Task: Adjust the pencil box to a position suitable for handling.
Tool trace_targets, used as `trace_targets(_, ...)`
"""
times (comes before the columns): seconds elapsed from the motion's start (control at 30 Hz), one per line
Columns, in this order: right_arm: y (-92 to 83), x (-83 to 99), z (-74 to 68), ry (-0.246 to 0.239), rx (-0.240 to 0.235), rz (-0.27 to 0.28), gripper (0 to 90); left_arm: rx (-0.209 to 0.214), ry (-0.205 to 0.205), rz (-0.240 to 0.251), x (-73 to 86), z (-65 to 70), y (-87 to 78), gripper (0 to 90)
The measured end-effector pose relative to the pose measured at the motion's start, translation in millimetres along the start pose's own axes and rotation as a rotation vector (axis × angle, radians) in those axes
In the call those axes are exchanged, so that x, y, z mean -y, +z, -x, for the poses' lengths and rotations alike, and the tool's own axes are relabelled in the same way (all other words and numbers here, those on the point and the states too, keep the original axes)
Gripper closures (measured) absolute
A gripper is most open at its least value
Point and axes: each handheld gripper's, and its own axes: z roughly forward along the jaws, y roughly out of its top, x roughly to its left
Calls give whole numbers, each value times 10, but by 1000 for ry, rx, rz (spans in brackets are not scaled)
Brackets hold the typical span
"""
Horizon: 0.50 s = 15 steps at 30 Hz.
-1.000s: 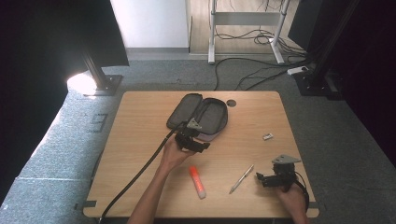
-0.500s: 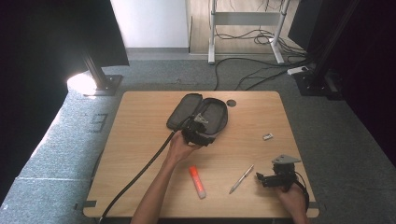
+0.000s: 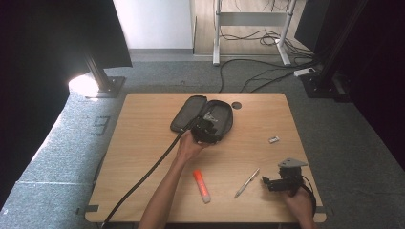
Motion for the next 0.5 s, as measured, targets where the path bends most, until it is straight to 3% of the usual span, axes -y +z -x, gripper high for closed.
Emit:
trace_targets(0.17, 0, 0, 0, 0, 0, 0, 0, 10, -10, 15, -1, -28, 46, 614)
trace_targets(0.5, 0, 0, 0, 0, 0, 0, 0, 21, -30, -1, 44, -87, 132, 675)
